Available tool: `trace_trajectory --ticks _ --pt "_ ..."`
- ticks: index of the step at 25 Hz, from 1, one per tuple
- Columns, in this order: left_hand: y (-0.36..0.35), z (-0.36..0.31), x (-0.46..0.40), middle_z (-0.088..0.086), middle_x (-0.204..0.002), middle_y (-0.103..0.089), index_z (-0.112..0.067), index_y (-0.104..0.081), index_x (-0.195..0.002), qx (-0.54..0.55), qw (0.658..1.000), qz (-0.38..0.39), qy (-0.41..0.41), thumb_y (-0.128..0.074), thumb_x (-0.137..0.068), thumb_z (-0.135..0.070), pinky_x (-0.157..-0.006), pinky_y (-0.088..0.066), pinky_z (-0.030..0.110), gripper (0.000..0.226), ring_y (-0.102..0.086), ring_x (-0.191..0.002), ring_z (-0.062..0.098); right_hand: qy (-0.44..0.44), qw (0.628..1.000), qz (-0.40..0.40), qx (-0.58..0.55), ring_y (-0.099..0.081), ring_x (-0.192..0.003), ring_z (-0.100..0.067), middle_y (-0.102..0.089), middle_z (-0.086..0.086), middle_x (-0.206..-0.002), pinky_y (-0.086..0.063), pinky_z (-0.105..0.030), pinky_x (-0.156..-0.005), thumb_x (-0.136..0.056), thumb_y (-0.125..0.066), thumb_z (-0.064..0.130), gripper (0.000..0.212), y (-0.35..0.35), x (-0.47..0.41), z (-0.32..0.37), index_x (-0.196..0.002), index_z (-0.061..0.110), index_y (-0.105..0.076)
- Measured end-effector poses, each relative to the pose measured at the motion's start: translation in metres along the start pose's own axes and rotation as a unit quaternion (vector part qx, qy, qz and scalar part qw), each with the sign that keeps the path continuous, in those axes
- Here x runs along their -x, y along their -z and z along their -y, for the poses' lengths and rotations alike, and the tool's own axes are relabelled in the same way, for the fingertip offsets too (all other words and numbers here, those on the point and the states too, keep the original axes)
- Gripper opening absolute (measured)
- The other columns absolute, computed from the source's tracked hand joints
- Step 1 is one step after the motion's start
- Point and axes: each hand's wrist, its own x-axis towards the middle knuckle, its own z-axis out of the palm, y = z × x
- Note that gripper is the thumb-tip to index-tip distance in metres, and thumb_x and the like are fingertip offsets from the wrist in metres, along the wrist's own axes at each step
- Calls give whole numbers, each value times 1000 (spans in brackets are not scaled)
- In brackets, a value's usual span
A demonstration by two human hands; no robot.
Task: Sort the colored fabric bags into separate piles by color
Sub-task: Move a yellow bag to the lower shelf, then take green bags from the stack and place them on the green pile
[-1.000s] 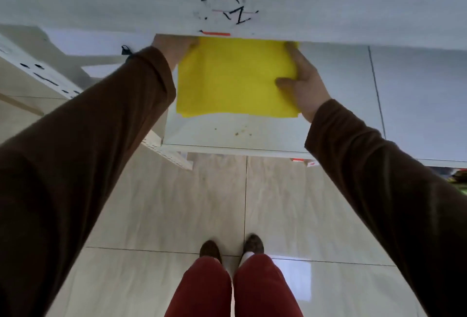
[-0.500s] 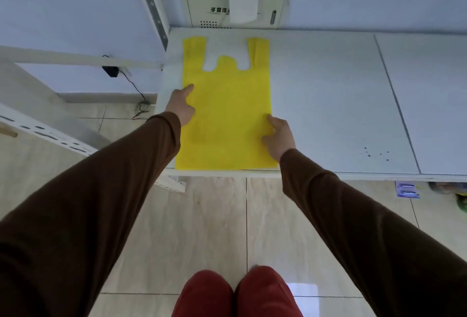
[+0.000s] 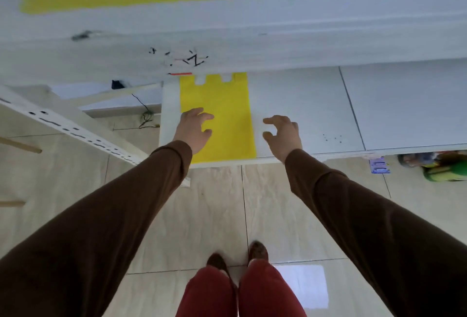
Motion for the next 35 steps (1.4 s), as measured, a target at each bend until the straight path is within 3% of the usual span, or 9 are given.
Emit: trace_trajectory --ticks 5,12,16,21,24,26,29,32,35 --pt "53 -105 90 4 -148 -44 -20 -62 -126 26 992 -23 -122 -59 -92 -13 -113 -28 34 36 -32 -138 27 90 993 -60 48 -44 -121 -28 -55 -1 -136 -41 -42 -98 -90 -56 16 34 103 94 32 -122 23 -65" --pt "111 -248 172 -5 -138 -52 -24 -58 -129 21 960 -46 -276 -56 -92 -15 -107 -30 26 38 -41 -127 18 137 971 -194 38 -58 -103 -21 -68 4 -111 -45 -42 -90 -92 -57 21 26 252 193 42 -115 26 -67" --pt "140 -326 172 -4 -133 -55 -22 -56 -130 15 939 -80 -333 -54 -93 -16 -104 -30 26 38 -44 -124 19 136 955 -264 13 -59 -95 -18 -69 5 -109 -47 -43 -87 -90 -57 23 26 339 201 24 -114 25 -67" --pt "148 -421 123 5 -134 -56 -16 -55 -131 23 940 -109 -322 -57 -93 -16 -105 -32 30 38 -47 -125 24 125 946 -300 5 -62 -97 -22 -69 0 -112 -48 -37 -89 -89 -59 22 27 442 160 -26 -114 18 -68" --pt "140 -472 82 6 -130 -58 -14 -55 -131 61 959 -110 -252 -59 -92 -16 -98 -40 32 39 -54 -117 24 126 950 -284 8 -63 -98 -24 -69 -6 -113 -46 -29 -89 -87 -62 16 29 496 117 -66 -116 14 -67" --pt "133 -496 58 5 -130 -58 -13 -53 -131 73 975 -112 -178 -59 -92 -18 -94 -43 32 40 -56 -113 23 120 958 -261 10 -62 -98 -27 -68 -8 -113 -49 -35 -89 -86 -62 14 33 522 88 -88 -119 14 -65" --pt "127 -514 33 8 -135 -54 -13 -51 -133 48 987 -103 -114 -67 -88 -26 -101 -43 36 49 -54 -119 26 132 969 -209 8 -59 -104 -29 -66 -10 -117 -48 -39 -93 -87 -64 16 37 545 50 -105 -123 13 -62" --pt "128 -512 20 6 -152 -38 -20 -51 -138 -16 991 -26 -127 -77 -78 -37 -116 -26 40 68 -36 -138 26 155 979 -131 20 -53 -120 -26 -62 -8 -129 -43 -35 -102 -88 -66 25 42 547 25 -106 -129 17 -60" --pt "131 -504 13 1 -156 -33 -31 -51 -137 -44 989 31 -140 -80 -75 -38 -120 -18 43 68 -28 -143 23 185 978 -64 66 -46 -127 -28 -59 -7 -136 -37 -38 -109 -89 -66 34 47 537 12 -112 -133 22 -58"
